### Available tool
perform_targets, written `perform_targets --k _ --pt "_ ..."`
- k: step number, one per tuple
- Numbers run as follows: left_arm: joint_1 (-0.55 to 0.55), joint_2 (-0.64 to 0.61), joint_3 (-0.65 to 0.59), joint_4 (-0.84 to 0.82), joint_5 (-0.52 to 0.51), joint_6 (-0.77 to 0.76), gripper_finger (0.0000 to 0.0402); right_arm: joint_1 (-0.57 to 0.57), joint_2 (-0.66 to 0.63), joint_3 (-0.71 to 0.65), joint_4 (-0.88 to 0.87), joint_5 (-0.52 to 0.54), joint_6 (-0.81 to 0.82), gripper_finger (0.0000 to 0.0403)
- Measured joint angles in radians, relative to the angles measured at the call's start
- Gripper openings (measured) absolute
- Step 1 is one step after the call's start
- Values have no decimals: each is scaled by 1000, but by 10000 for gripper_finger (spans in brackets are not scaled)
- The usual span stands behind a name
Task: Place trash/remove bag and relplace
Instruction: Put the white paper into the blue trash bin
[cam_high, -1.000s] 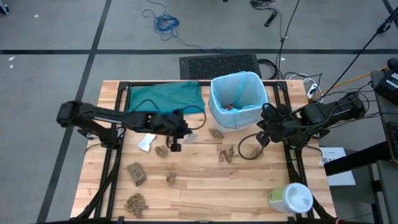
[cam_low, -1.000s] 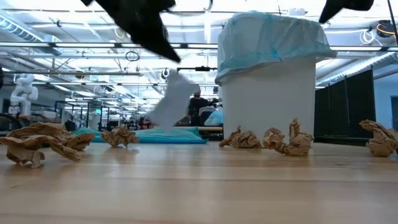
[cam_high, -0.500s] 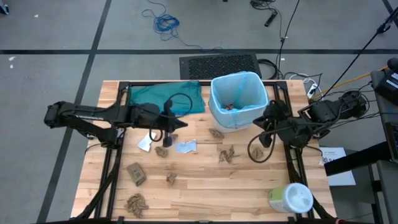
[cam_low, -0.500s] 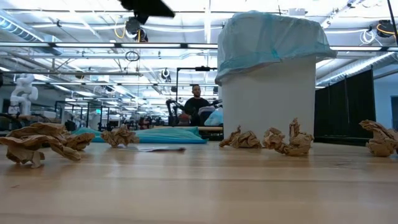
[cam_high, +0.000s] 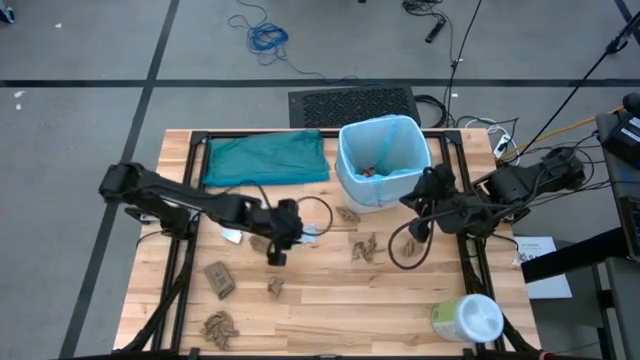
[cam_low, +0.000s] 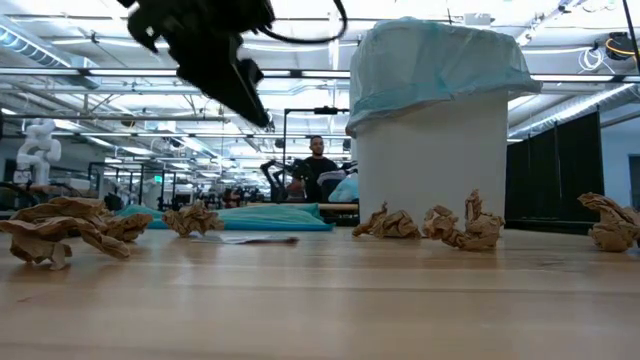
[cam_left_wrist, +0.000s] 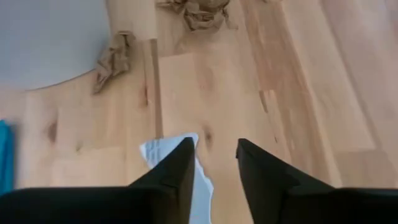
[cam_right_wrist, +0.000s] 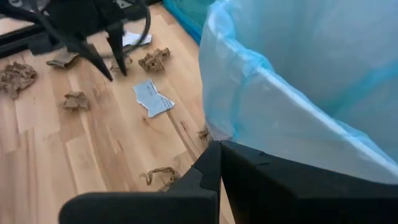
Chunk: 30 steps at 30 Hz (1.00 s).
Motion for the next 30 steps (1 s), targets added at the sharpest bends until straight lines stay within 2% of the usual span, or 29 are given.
perform_targets --k 7,11,20,30 --pt "-28 134 0 56 -153 -36 157 -1 25 0 0 0 -19 0" --pt "-28 187 0 82 -157 -98 162 -1 31 0 1 0 -25 0" --pt "-32 268 0 157 -178 -106 163 -1 30 0 15 4 -37 0" --pt "-5 352 0 199 -183 -184 163 -1 30 0 19 7 -42 0"
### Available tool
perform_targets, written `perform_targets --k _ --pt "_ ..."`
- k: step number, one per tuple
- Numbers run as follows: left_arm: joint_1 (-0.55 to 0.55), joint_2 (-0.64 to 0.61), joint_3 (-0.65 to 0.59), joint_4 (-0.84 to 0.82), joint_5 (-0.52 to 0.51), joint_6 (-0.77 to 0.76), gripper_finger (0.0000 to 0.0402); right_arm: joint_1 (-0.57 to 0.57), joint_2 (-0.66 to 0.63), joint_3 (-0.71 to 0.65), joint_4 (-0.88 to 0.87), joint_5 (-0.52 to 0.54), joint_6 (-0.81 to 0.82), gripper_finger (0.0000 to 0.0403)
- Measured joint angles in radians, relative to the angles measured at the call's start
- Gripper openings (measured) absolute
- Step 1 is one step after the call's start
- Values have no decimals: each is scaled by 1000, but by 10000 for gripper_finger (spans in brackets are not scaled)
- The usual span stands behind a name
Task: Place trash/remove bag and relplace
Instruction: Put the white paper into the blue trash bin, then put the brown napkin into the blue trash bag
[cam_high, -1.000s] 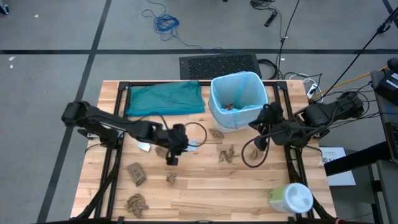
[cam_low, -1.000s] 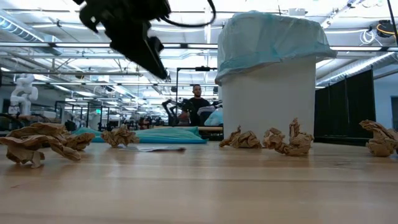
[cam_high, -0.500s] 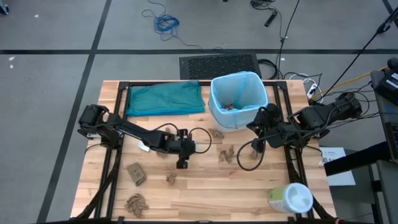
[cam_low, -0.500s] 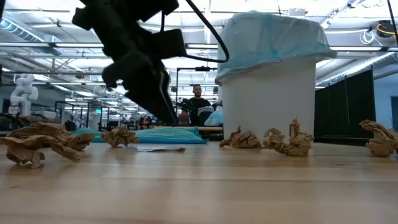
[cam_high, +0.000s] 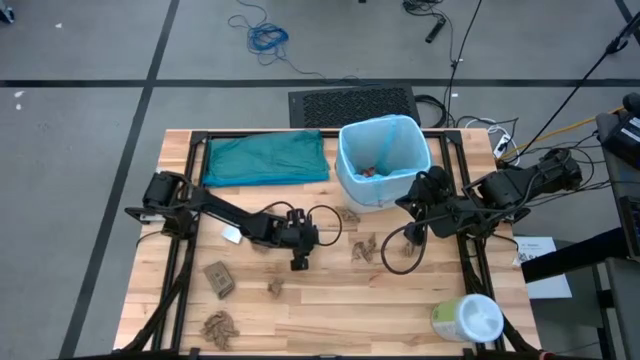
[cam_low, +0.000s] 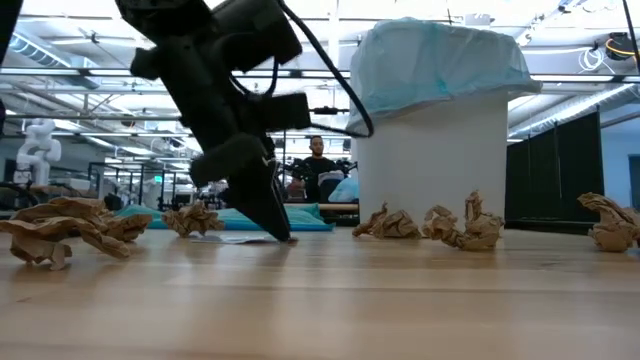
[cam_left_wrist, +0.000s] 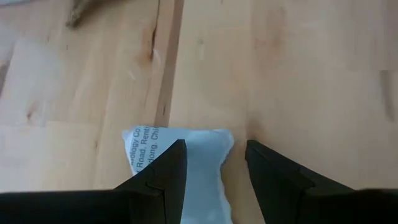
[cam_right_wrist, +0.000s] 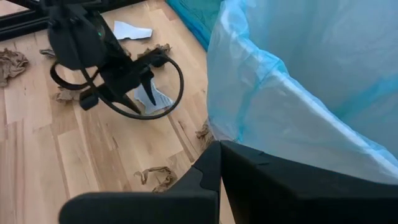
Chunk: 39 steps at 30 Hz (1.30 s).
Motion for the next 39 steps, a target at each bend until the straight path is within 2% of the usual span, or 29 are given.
perform_targets --k 6,9,12,15,17,22,28,39 --pt "31 60 4 66 -9 -10 162 0 0 0 1 1 -3 0" --pt "45 91 6 81 -8 -45 149 0 0 0 3 1 -3 0" --pt "58 118 6 107 -1 -53 110 0 0 0 3 1 -3 0" --pt "61 139 7 127 5 -49 39 0 0 0 3 1 -3 0" --pt "61 141 7 137 16 -41 11 0 0 0 3 1 -3 0" --pt "61 130 5 153 15 -22 2 0 0 0 3 1 -9 0" --pt "63 49 2 118 13 14 1 0 0 0 3 1 -14 0" --pt "58 -177 2 9 -45 57 0 32 0 -1 19 1 -24 0"
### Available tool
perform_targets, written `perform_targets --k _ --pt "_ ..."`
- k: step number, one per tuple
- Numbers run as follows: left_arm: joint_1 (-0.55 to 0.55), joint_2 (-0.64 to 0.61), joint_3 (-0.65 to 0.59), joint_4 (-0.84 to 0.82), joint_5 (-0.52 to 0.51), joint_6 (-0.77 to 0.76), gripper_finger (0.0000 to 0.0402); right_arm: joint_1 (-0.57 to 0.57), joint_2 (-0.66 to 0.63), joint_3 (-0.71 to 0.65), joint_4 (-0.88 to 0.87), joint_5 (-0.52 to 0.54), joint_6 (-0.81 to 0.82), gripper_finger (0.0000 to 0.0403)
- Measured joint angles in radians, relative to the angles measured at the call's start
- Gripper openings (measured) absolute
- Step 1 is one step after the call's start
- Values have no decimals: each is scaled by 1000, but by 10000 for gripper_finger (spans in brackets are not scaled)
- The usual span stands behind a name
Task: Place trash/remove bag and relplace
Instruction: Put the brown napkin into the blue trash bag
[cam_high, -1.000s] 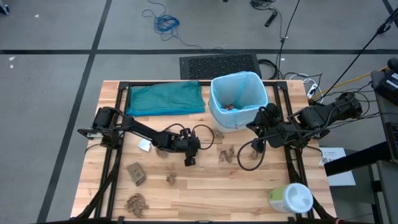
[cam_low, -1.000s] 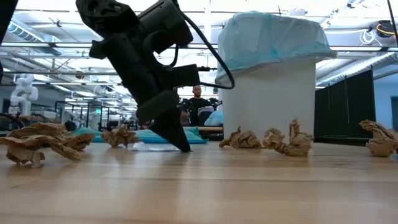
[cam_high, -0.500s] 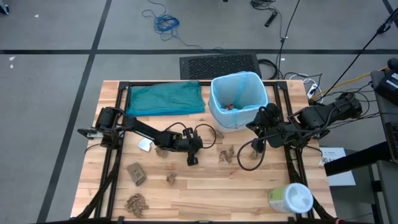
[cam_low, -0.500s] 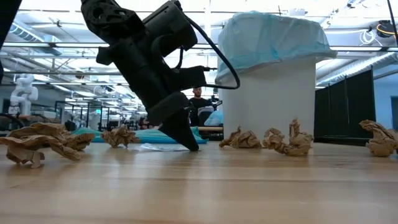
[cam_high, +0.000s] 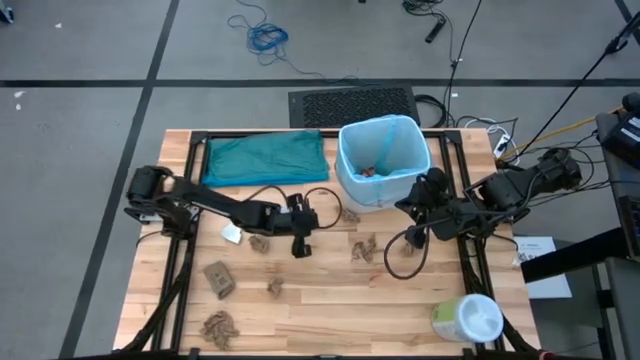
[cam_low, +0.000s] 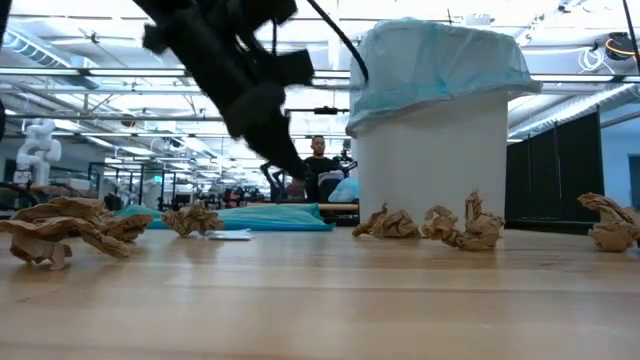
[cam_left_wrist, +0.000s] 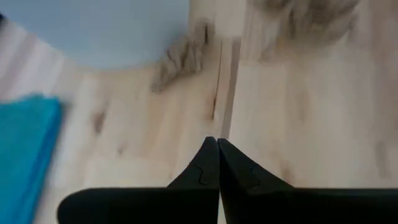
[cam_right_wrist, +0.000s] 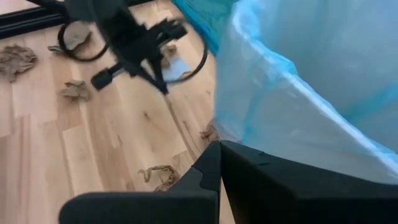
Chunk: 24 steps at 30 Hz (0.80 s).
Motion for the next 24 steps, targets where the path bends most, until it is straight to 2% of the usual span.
perform_targets --k 4,8,10,13,19,24 --pt "-4 -100 3 -67 -12 -4 0 45 5 0 62 -2 -77 0" --pt "-10 -186 2 -257 -104 -61 0 89 41 0 167 -9 -177 0" --pt "-4 -204 -11 -360 -132 -112 0 101 67 0 211 -9 -214 0" --pt "6 -202 -53 -435 -116 -182 0 106 111 0 256 -9 -247 0" --pt "23 -125 -155 -342 -34 -214 0 93 187 -1 330 -9 -311 0" --pt "26 -45 -167 -210 6 -202 0 55 254 -1 367 -9 -382 0"
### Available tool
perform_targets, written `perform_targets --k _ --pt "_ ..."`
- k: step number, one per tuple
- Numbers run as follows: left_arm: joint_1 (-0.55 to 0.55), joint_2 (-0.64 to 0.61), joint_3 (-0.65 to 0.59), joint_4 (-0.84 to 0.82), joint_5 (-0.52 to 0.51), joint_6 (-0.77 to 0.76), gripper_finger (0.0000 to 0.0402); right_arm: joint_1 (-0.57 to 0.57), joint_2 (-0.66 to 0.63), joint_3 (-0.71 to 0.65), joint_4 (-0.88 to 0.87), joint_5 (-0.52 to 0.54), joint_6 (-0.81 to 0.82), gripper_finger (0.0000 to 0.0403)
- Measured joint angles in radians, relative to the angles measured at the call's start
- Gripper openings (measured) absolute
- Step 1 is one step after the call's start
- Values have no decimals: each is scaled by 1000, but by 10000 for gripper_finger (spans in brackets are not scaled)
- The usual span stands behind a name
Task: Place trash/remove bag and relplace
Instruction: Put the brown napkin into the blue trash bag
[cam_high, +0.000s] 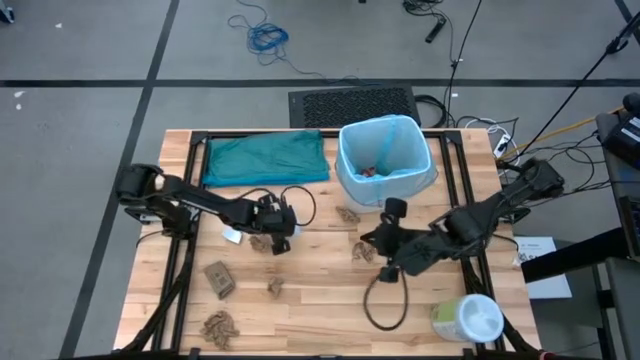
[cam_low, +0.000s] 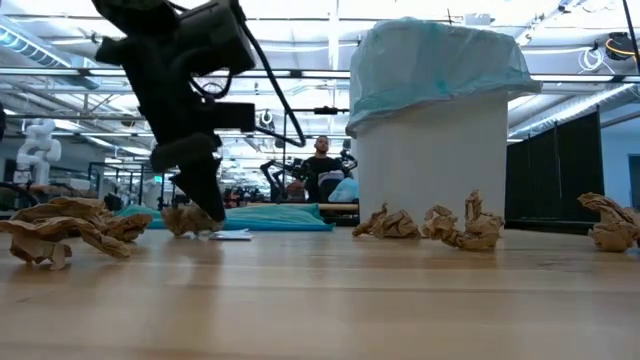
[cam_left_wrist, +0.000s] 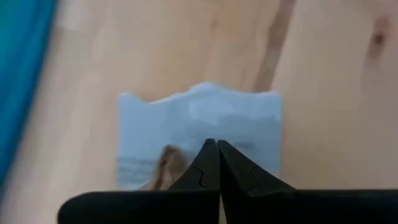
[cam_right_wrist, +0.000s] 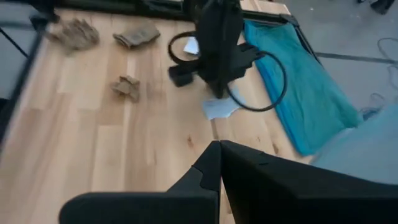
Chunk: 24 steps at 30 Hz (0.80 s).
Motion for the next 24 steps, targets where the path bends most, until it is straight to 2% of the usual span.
perform_targets --k 7,10,13,15,20,24 --pt "-1 103 3 153 69 15 0 -57 132 0 38 -31 -139 0" --pt "-10 136 3 249 140 15 0 -65 178 0 36 -33 -188 0" --pt "-29 139 8 317 205 16 0 -64 195 0 34 -33 -218 0" --pt "-43 115 13 289 219 16 0 -64 193 0 35 -32 -220 0" --pt "-50 -3 27 284 207 10 0 -60 177 0 40 -50 -224 0" --pt "-40 -71 27 172 112 -29 0 -56 178 0 39 -53 -224 0"
